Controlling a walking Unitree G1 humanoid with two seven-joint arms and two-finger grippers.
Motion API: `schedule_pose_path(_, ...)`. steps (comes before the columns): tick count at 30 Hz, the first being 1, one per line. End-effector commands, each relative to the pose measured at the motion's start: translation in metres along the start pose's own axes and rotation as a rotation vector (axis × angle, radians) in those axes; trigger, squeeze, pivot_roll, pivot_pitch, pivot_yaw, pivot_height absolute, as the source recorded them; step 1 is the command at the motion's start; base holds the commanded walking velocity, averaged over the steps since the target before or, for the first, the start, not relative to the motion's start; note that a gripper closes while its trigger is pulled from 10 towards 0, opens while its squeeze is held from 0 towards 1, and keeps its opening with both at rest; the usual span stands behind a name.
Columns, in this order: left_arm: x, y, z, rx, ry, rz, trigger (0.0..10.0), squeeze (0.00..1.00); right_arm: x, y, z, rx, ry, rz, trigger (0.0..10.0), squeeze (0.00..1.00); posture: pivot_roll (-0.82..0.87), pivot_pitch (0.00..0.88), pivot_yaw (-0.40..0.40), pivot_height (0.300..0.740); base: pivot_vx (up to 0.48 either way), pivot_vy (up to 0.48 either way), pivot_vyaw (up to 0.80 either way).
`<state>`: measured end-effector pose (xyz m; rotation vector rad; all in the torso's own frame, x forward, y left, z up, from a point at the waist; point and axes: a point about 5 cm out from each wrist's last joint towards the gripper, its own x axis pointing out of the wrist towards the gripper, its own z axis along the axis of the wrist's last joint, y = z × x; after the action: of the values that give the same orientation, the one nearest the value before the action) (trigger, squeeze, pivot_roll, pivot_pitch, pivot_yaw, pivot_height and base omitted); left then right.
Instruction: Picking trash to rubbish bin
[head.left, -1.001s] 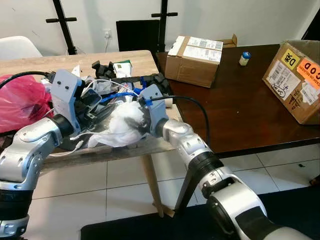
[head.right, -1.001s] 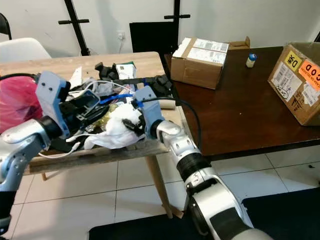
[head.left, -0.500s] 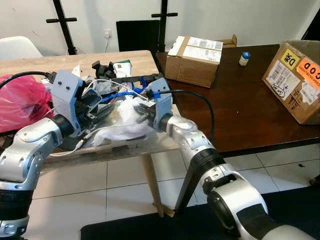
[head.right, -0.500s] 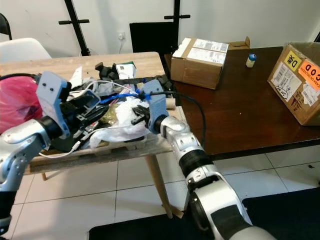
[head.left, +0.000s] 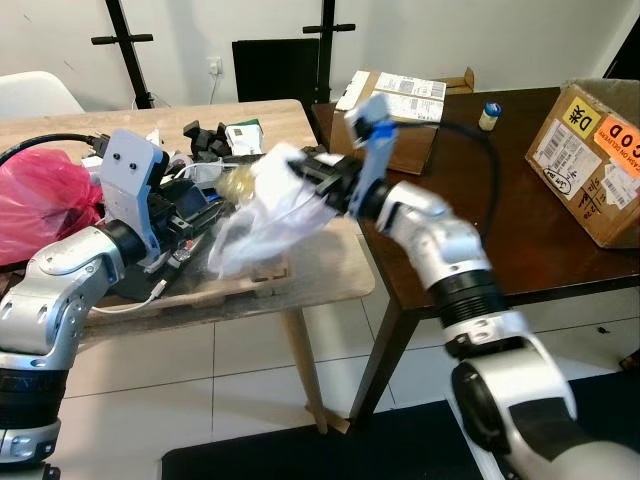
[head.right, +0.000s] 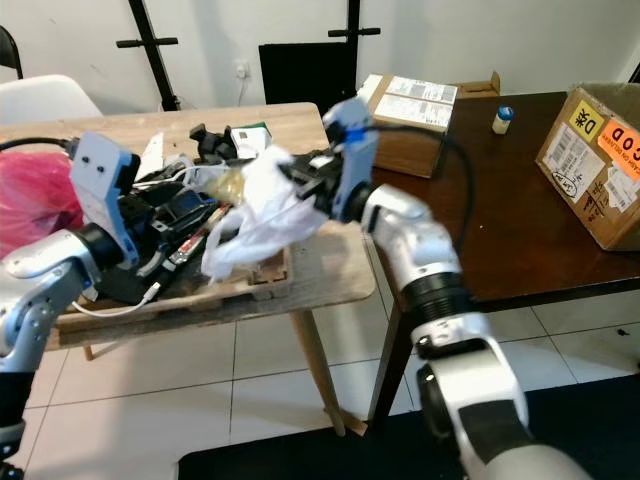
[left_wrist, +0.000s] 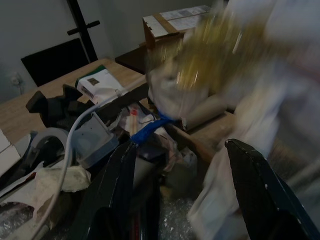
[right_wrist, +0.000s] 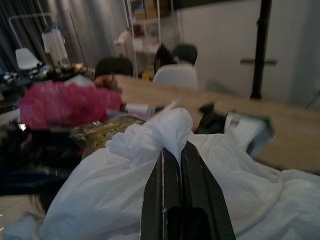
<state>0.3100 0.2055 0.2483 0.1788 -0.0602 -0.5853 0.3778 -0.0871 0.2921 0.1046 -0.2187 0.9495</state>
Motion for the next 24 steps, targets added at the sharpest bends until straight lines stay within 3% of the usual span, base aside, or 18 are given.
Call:
schedule_pose_path(1,0.001,0.001,0.0,0.009,0.001,0.003,10.0,0.0,-0.004,-0.003,0.014,-0.004,-0.044,0.01,0.0,0.0,-0.01,0.092,0.007,0.74,0.0,0.0,0.0)
schedule_pose_path(9,0.002,0.001,0.0,0.005,-0.007,-0.001,10.0,0.0,-0.022,-0.022,0.031,-0.006,-0.096,-0.074,0.0,0.0,-0.01,0.084,0.012,0.74,0.0,0.0,0.0)
schedule_pose_path(16,-0.001,-0.001,0.002,-0.017,-0.026,-0.049,10.0,0.0,-0.069,-0.045,0.038,0.01,-0.074,-0.143,0.0,0.0,-0.01,0.076,0.02,0.74,0.0,0.0,0.0)
schedule_pose_path(19,-0.001,-0.001,0.002,-0.014,-0.022,-0.053,10.0,0.0,-0.078,-0.049,0.038,0.017,-0.073,-0.167,0.0,0.0,-0.01,0.075,0.02,0.74,0.0,0.0,0.0)
schedule_pose_path(21,0.0,-0.003,0.002,-0.029,-0.037,-0.074,10.0,0.0,-0.093,-0.056,0.043,0.084,-0.127,-0.196,0.0,0.0,-0.01,0.07,0.023,0.74,0.0,0.0,0.0)
schedule_pose_path(23,0.0,-0.003,0.002,-0.029,-0.037,-0.074,10.0,0.0,-0.093,-0.056,0.043,0.084,-0.127,-0.196,0.0,0.0,-0.01,0.07,0.023,0.74,0.0,0.0,0.0)
schedule_pose_path(24,0.0,-0.004,0.001,-0.034,-0.038,-0.083,10.0,0.0,-0.1,-0.058,0.047,0.133,-0.164,-0.194,0.0,0.0,-0.02,0.069,0.024,0.74,0.0,0.0,0.0)
